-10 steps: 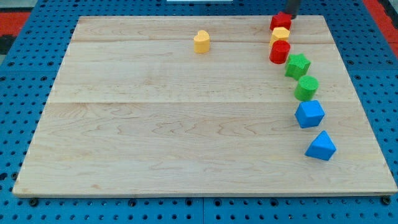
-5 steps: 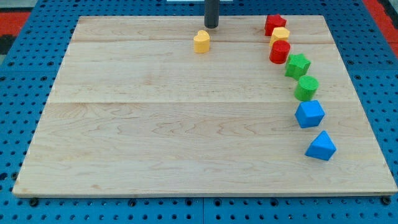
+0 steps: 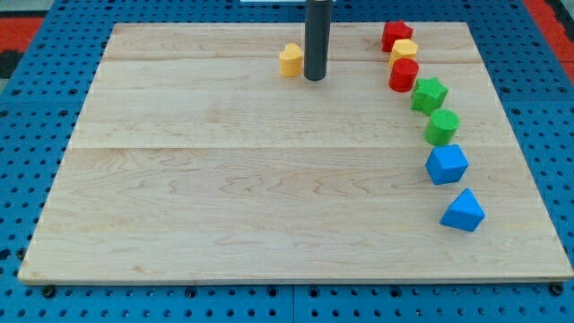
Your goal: Push the yellow heart towards down
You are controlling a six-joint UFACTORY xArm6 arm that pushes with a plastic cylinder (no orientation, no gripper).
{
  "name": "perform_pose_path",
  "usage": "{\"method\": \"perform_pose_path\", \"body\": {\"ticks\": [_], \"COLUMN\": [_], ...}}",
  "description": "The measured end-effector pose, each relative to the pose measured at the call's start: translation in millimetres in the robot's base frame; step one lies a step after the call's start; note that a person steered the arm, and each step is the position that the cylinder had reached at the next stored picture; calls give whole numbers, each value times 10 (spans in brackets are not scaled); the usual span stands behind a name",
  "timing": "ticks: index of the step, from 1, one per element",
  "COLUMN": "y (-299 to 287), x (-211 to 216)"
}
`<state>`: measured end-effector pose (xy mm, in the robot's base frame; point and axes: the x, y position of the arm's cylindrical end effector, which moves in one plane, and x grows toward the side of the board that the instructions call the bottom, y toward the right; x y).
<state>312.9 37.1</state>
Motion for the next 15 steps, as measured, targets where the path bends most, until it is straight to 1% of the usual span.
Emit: {"method": "perform_pose_path", "body": {"ticks": [2,3,4,5,6,7,8,9,10,11,12,14,15], "y": [89,592,366,-337,-606,-303,-733,-809,-455,13,184,371,588], "x": [54,-202,-775,-867,-266,164,103,-218,-437,-127,306,1553,2003]}}
